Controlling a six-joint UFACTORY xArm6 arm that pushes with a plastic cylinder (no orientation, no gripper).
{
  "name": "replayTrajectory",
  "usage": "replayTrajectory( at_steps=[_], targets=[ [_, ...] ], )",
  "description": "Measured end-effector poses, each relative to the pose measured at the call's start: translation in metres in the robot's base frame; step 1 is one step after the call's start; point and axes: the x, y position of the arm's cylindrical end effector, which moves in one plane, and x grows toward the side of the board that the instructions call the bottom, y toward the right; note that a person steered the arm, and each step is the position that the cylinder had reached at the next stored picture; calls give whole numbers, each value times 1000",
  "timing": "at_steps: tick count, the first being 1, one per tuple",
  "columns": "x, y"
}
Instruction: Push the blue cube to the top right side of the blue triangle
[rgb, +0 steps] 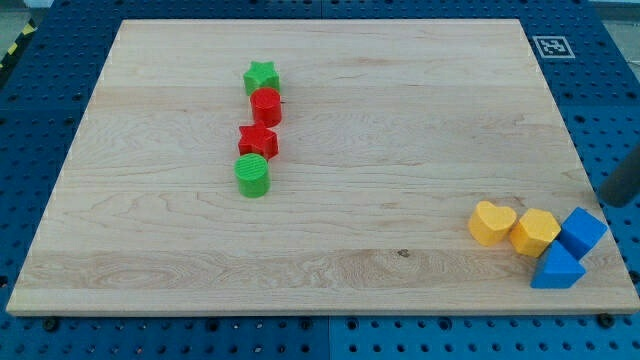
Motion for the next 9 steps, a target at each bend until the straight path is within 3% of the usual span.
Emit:
replayTrajectory(
  at_steps=[1,2,4,7,9],
  targets=[
    [3,-48],
    [9,-50],
    [19,1],
    [54,-36],
    [75,-23]
  ],
)
